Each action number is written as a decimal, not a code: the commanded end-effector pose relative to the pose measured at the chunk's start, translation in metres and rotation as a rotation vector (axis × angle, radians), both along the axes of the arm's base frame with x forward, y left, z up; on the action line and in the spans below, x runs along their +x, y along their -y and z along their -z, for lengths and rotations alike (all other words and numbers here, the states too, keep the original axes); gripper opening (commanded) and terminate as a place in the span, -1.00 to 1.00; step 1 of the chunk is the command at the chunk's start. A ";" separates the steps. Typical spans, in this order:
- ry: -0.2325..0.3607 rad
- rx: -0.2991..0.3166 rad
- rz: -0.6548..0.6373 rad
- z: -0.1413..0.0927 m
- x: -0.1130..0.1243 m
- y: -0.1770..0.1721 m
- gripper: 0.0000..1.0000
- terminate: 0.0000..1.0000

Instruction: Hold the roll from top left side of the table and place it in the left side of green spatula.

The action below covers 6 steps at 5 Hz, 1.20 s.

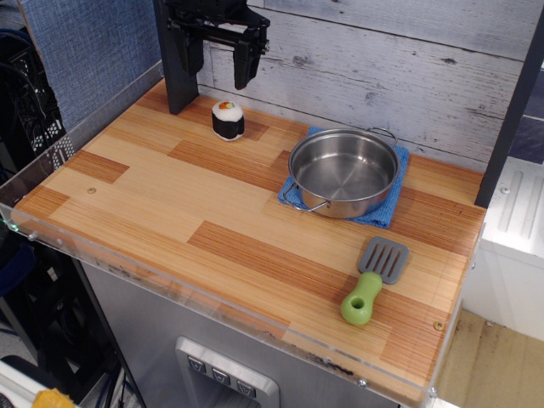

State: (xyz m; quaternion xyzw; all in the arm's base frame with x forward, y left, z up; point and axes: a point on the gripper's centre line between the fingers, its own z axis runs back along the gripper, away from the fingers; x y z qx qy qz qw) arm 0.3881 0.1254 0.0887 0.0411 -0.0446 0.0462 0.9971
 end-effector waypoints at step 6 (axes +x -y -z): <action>-0.012 -0.089 -0.097 0.030 0.009 -0.014 1.00 -1.00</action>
